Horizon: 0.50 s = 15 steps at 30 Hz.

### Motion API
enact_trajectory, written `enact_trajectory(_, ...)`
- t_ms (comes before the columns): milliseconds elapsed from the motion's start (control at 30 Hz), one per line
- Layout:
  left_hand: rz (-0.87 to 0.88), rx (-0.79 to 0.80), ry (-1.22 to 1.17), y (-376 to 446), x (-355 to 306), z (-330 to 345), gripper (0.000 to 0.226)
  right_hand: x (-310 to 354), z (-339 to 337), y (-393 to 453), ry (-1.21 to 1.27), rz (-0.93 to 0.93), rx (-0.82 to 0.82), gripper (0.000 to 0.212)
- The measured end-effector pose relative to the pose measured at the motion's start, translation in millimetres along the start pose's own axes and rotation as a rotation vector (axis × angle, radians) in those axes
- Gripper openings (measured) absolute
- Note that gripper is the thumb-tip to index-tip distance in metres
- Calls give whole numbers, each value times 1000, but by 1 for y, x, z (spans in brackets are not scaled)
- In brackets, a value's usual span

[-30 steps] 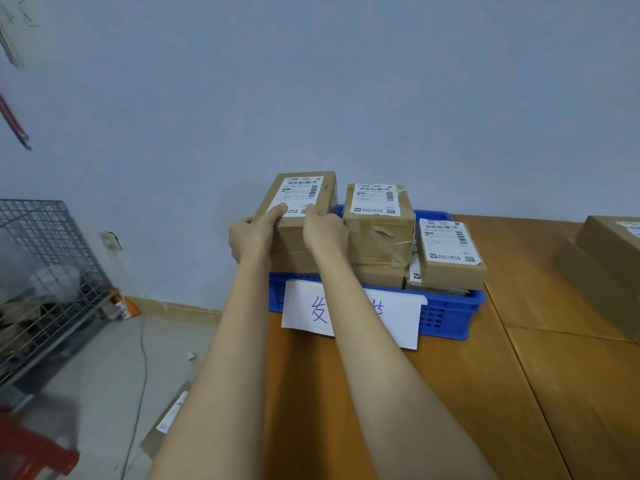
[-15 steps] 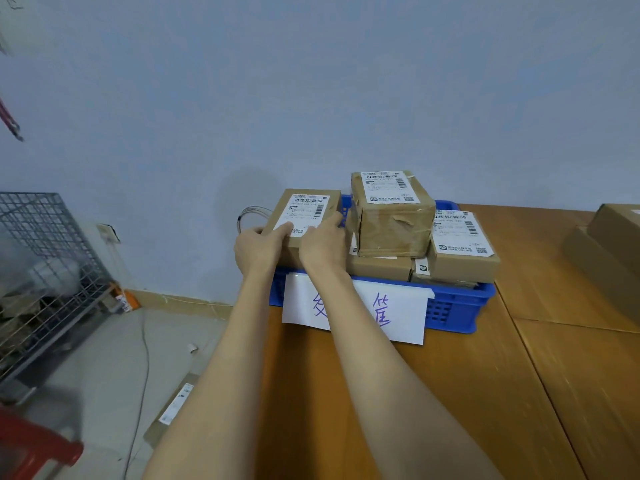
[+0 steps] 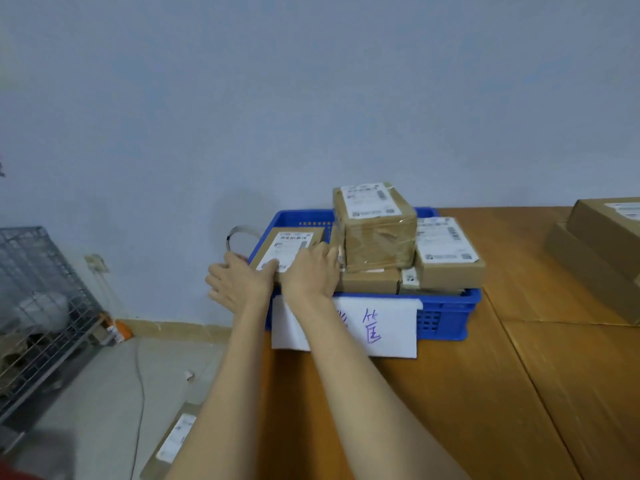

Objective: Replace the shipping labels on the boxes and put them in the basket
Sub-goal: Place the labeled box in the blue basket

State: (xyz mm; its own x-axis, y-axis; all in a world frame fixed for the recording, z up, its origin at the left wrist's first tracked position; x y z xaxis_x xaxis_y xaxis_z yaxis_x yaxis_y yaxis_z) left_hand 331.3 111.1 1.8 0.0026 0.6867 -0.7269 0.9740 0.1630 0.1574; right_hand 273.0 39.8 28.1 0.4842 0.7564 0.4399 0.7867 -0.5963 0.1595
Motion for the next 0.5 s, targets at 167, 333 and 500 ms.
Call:
enact_trajectory(167, 197, -232, -410, -34, -41, 0, 21, -10, -50, -17, 433, -17, 184, 53)
enact_trajectory(333, 318, -37, -1062, -120, -131, -11, 19, -79, -154, -27, 723, 14, 197, 22)
enact_trajectory(500, 398, 421, -1099, -226, -211, 45, 12, -227, -227, -38, 1060, 282, -29, 10)
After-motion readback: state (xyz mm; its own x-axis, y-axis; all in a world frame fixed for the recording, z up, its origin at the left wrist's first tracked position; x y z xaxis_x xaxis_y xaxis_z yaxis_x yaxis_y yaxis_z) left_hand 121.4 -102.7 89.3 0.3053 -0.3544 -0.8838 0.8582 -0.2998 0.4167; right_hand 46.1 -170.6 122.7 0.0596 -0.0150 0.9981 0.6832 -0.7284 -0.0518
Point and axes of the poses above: each hand's wrist, its own y-axis towards the middle knuckle, its own z-axis out of the palm, x = y × z, the point moved 1 cm from there along y, towards the middle knuckle, and after that the axes turned 4 degrees about x, right-handed, at the moved point
